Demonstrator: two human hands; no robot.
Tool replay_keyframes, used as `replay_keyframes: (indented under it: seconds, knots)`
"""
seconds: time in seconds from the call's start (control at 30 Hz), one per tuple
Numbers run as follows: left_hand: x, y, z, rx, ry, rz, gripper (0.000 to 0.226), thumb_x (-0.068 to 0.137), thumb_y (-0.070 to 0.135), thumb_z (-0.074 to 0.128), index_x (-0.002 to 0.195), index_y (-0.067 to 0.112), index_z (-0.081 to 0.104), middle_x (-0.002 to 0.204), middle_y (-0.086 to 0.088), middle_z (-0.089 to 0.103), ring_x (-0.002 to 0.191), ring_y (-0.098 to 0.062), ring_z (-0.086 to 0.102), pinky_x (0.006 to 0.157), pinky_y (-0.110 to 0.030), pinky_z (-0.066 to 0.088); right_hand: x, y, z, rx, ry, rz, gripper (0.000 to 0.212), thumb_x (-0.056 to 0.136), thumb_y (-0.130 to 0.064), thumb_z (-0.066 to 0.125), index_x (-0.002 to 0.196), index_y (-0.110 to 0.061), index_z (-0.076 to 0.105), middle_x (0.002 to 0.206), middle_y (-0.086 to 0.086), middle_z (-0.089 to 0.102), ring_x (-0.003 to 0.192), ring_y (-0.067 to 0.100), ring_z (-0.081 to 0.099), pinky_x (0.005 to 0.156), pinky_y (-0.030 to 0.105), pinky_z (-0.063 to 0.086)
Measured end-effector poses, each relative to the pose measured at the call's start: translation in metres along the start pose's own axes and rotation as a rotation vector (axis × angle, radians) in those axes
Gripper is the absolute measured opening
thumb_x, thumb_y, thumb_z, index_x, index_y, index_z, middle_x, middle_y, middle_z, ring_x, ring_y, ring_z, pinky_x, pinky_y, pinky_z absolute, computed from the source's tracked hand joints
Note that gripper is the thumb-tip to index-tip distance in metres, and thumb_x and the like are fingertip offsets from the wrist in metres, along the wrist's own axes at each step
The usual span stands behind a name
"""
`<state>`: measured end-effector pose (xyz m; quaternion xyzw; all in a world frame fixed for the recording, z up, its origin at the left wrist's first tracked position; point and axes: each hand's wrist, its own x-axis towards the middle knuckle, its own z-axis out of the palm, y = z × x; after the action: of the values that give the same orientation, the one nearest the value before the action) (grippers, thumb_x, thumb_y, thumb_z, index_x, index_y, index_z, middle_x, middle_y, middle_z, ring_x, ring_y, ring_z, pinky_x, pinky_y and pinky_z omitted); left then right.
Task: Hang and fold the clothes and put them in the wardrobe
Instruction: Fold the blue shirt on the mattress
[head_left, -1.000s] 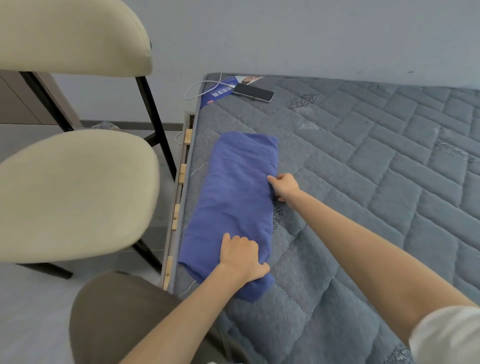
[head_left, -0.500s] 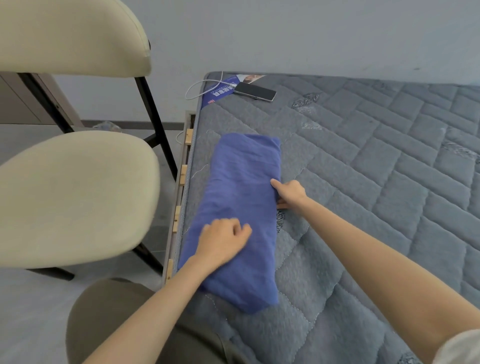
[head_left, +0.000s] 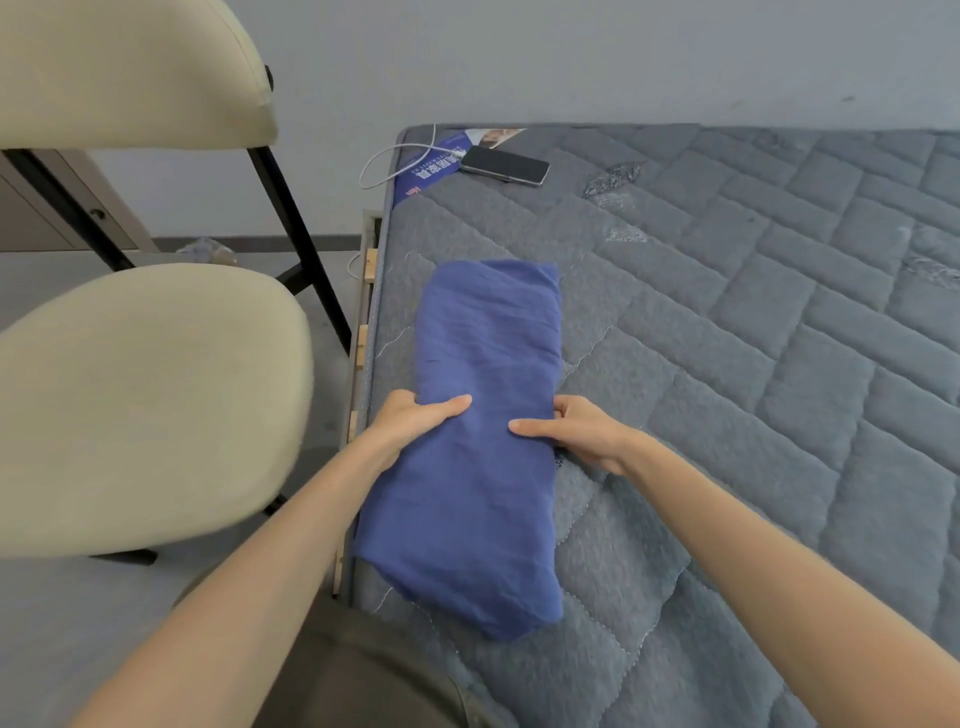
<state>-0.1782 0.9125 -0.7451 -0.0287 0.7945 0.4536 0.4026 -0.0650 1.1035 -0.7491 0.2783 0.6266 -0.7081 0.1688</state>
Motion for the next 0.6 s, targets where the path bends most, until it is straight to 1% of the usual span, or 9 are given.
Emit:
replay_keyframes:
  seconds: [0.07,0.17,0.2,0.27,0.33,0.43,0.5,0.53,0.6]
  knots:
    - [0.000,0.003,-0.004,0.013,-0.053,0.001,0.046,0.071,0.036,0.080,0.105,0.010,0.063,0.099,-0.005,0.069,0.083,-0.019,0.068,0.063,-0.027,0.053,0.000,0.005,0.003,-0.002,-0.004,-0.028,0.038,0.080,-0.013,0.075,0.116,-0.008,0.063,0.111,0.001,0.071,0.100,0.014,0.068,0.082,0.023,0.056]
    - [-0.002,0.005,-0.009,-0.028,-0.105,0.030,0.028,0.075,0.024,0.079,0.096,0.013,0.065,0.096,-0.003,0.069,0.081,-0.017,0.067,0.063,-0.027,0.053,0.002,0.006,0.004,0.065,0.085,-0.040,0.032,0.086,-0.012,0.069,0.116,-0.001,0.064,0.114,0.007,0.069,0.096,0.015,0.068,0.077,0.021,0.056]
    - [-0.001,0.005,-0.010,-0.067,-0.112,0.032,0.025,0.076,0.023,0.078,0.094,0.013,0.065,0.095,-0.003,0.070,0.081,-0.016,0.067,0.063,-0.026,0.052,0.002,0.005,0.004,0.092,0.099,-0.030,0.031,0.088,-0.013,0.066,0.116,0.000,0.064,0.114,0.008,0.068,0.095,0.015,0.068,0.077,0.021,0.056]
    - [-0.001,0.007,-0.014,-0.132,-0.087,0.034,0.024,0.077,0.025,0.077,0.094,0.012,0.066,0.093,-0.002,0.070,0.080,-0.016,0.068,0.063,-0.027,0.053,0.002,0.000,0.006,0.119,0.111,-0.009,0.030,0.090,-0.014,0.064,0.115,0.001,0.063,0.108,0.006,0.069,0.089,0.014,0.067,0.071,0.018,0.056]
    - [0.000,0.010,-0.016,-0.159,-0.072,0.064,0.023,0.081,0.022,0.073,0.100,0.011,0.064,0.096,-0.003,0.069,0.082,-0.016,0.067,0.064,-0.028,0.053,0.000,-0.006,0.010,0.100,0.154,-0.030,0.027,0.091,-0.013,0.063,0.113,0.001,0.063,0.101,0.005,0.069,0.082,0.012,0.066,0.065,0.017,0.055]
    - [-0.005,0.013,-0.015,-0.205,-0.114,0.110,0.016,0.087,0.011,0.066,0.101,0.014,0.060,0.099,-0.001,0.066,0.081,-0.013,0.064,0.062,-0.024,0.052,-0.002,-0.008,0.011,0.040,0.257,-0.124,0.023,0.090,-0.009,0.062,0.110,0.004,0.063,0.111,0.013,0.068,0.082,0.014,0.066,0.068,0.018,0.057]
    - [-0.007,0.012,-0.014,-0.247,-0.098,0.143,0.021,0.087,0.006,0.065,0.103,0.017,0.057,0.103,0.000,0.064,0.082,-0.011,0.063,0.062,-0.023,0.051,-0.007,-0.009,0.010,-0.015,0.305,-0.188,0.027,0.089,-0.006,0.063,0.113,0.005,0.061,0.114,0.016,0.067,0.084,0.014,0.066,0.068,0.018,0.057]
    - [-0.007,0.011,-0.014,-0.250,-0.064,0.171,0.030,0.085,0.004,0.067,0.109,0.016,0.053,0.109,-0.001,0.063,0.085,-0.011,0.062,0.064,-0.023,0.051,-0.010,-0.009,0.009,-0.037,0.328,-0.217,0.029,0.088,-0.005,0.064,0.116,0.004,0.057,0.113,0.015,0.067,0.085,0.014,0.067,0.067,0.018,0.056]
    - [-0.006,0.011,-0.016,-0.230,0.011,0.239,0.056,0.081,0.002,0.070,0.127,0.016,0.041,0.121,-0.001,0.056,0.093,-0.012,0.060,0.070,-0.024,0.049,-0.016,-0.011,0.007,-0.077,0.388,-0.269,0.037,0.086,-0.004,0.067,0.115,-0.006,0.044,0.109,0.013,0.068,0.086,0.016,0.067,0.067,0.022,0.056]
